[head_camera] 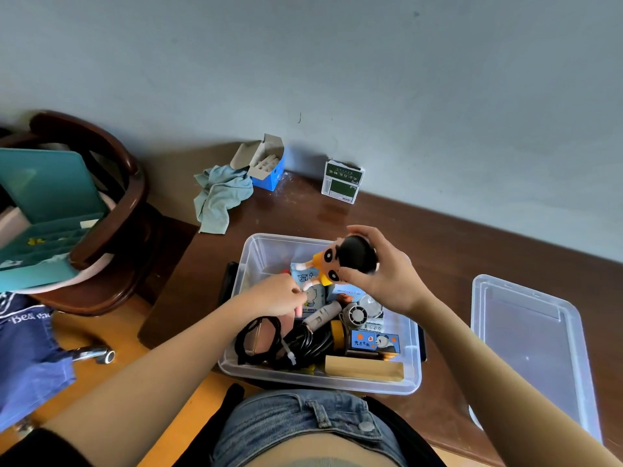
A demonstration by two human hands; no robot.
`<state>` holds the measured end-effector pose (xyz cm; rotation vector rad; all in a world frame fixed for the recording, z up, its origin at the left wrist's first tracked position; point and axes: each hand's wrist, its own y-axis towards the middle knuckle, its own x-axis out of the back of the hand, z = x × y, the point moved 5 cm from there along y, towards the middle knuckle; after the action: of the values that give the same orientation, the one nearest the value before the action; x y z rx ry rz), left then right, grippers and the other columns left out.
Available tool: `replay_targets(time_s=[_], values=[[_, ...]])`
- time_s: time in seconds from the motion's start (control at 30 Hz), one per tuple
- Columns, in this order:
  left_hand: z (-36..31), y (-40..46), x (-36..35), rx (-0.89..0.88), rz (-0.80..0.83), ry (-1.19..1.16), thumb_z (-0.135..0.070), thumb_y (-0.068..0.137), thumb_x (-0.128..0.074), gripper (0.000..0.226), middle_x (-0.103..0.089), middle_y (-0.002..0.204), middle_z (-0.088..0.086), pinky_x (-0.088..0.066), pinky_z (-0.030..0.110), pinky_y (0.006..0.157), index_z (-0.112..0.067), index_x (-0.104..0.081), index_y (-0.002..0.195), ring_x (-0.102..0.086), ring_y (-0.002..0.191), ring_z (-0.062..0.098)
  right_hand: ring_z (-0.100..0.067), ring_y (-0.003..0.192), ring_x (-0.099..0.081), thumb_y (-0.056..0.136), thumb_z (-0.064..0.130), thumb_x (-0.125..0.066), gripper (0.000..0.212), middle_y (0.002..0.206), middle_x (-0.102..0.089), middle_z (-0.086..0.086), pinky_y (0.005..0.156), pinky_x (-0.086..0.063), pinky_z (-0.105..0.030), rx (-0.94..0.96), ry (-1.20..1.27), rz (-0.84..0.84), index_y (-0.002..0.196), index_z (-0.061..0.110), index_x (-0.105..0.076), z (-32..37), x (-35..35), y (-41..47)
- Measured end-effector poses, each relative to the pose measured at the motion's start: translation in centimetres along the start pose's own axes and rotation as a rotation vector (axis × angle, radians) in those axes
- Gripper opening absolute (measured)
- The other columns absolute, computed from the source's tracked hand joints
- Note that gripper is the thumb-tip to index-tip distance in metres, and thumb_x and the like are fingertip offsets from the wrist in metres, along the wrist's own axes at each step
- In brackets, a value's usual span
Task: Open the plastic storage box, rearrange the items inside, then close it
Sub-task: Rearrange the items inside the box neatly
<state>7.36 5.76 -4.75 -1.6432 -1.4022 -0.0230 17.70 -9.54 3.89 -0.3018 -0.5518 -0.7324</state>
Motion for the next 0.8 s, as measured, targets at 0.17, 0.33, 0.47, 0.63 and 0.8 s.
replay_targets(time_s=[0.17, 0.33, 0.47, 0.63, 0.8], values=[[1.8, 0.9, 2.0, 0.158, -0.215, 0.076, -0.003, 0.093, -0.043, 0.016, -0.058, 0.088, 0.006, -0.035, 0.026, 0.062, -0.006, -0.056, 0.100, -0.056, 0.083, 0.025, -0.018, 0.097, -0.058, 0.070, 0.039, -0.072, 0.076, 0.120, -0.052, 0.005, 0.080, -0.049, -0.026, 0.209, -0.404, 0.304, 0.136, 0.042, -0.034, 3.1, -2.1, 2.5], [2.8, 1.2, 1.2, 0.086, -0.126, 0.020, 0.002, 0.091, -0.043, 0.054, -0.059, 0.114, 0.016, -0.041, 0.026, 0.065, -0.014, -0.034, 0.141, -0.058, 0.089, 0.024, -0.018, 0.097, -0.056, 0.068, 0.042, -0.070, 0.084, 0.120, -0.052, 0.003, 0.076, -0.049, -0.030, 0.327, -0.721, 0.507, 0.140, 0.040, -0.028, 3.9, -4.5, 5.1], [3.1, 1.9, 1.3, 0.080, -0.188, -0.117, -0.001, 0.094, -0.041, 0.042, -0.062, 0.116, 0.014, -0.046, 0.030, 0.080, -0.009, -0.046, 0.135, -0.060, 0.100, 0.027, -0.020, 0.094, -0.056, 0.066, 0.039, -0.072, 0.088, 0.117, -0.052, 0.002, 0.064, -0.040, -0.027, 0.350, -0.848, 0.683, 0.141, 0.040, -0.026, 2.4, -7.3, 5.3], [3.5, 2.9, 0.8, 0.164, -0.222, -0.392, -0.008, 0.098, -0.041, 0.033, -0.064, 0.115, 0.017, -0.047, 0.041, 0.090, -0.009, -0.056, 0.127, -0.059, 0.095, 0.028, -0.022, 0.097, -0.058, 0.072, 0.042, -0.071, 0.088, 0.122, -0.051, 0.003, 0.067, -0.050, -0.031, 0.341, -0.943, 0.642, 0.144, 0.041, -0.021, 0.7, -8.5, 5.4], [3.4, 4.5, 0.0, 0.290, -0.203, -0.631, -0.019, 0.102, -0.038, 0.033, -0.062, 0.100, 0.013, -0.047, 0.037, 0.086, -0.003, -0.059, 0.121, -0.055, 0.089, 0.023, -0.020, 0.108, -0.058, 0.081, 0.036, -0.065, 0.069, 0.131, -0.051, 0.005, 0.065, -0.044, -0.026, 0.398, -0.923, 0.495, 0.141, 0.036, -0.033, 0.6, -7.7, 5.0]])
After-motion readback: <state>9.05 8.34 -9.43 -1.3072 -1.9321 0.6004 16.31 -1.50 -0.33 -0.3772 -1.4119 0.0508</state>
